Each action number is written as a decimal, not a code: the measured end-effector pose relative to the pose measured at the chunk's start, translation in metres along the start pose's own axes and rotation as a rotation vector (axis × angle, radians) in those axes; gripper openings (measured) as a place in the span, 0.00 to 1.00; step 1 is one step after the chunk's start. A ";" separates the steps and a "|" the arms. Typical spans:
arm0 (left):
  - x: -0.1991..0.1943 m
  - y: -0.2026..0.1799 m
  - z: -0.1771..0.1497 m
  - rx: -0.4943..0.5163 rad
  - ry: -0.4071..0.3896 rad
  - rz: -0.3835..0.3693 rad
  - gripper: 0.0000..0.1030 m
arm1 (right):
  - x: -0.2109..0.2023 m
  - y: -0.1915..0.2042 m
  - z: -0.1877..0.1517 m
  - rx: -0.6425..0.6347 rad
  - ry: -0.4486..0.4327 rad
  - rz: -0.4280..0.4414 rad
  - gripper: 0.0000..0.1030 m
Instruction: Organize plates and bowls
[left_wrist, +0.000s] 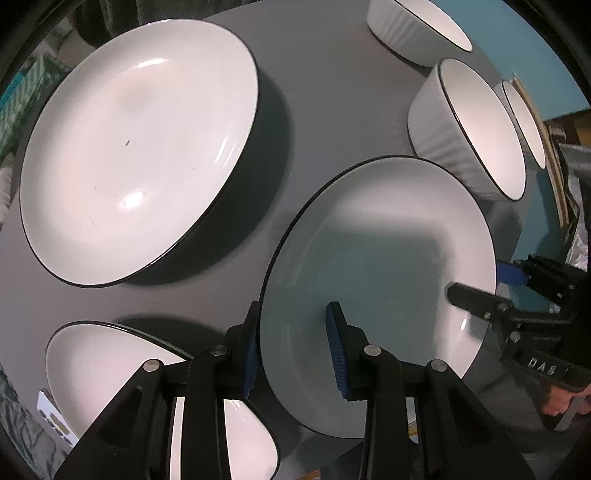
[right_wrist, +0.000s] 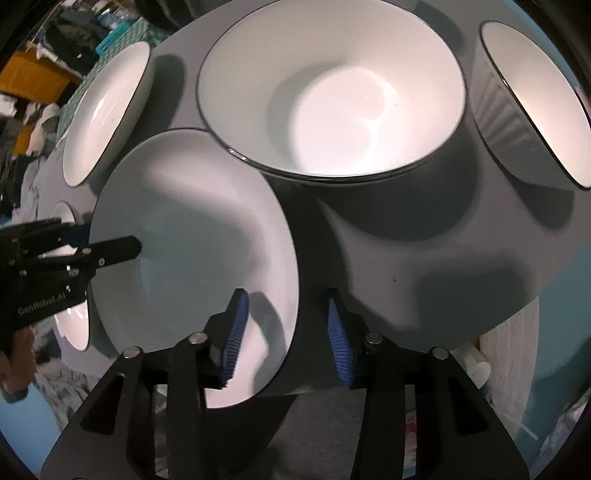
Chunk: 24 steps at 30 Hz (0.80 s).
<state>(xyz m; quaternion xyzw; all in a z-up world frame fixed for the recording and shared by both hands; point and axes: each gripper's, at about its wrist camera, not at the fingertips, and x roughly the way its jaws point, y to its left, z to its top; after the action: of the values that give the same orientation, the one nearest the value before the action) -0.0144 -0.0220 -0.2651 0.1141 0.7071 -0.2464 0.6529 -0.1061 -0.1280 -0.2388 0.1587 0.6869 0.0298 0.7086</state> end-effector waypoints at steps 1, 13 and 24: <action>-0.001 0.002 0.001 -0.007 0.001 -0.004 0.33 | -0.001 0.001 0.000 -0.005 0.001 0.002 0.49; 0.005 0.022 0.019 0.004 -0.013 -0.006 0.33 | -0.010 -0.027 -0.006 0.054 0.000 0.085 0.64; 0.020 0.050 -0.009 -0.061 0.001 -0.088 0.22 | -0.001 -0.030 0.016 0.075 0.046 0.053 0.18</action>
<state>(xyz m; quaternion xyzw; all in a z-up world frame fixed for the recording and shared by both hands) -0.0007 0.0220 -0.2943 0.0630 0.7190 -0.2533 0.6441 -0.0962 -0.1599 -0.2455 0.2024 0.6992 0.0266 0.6851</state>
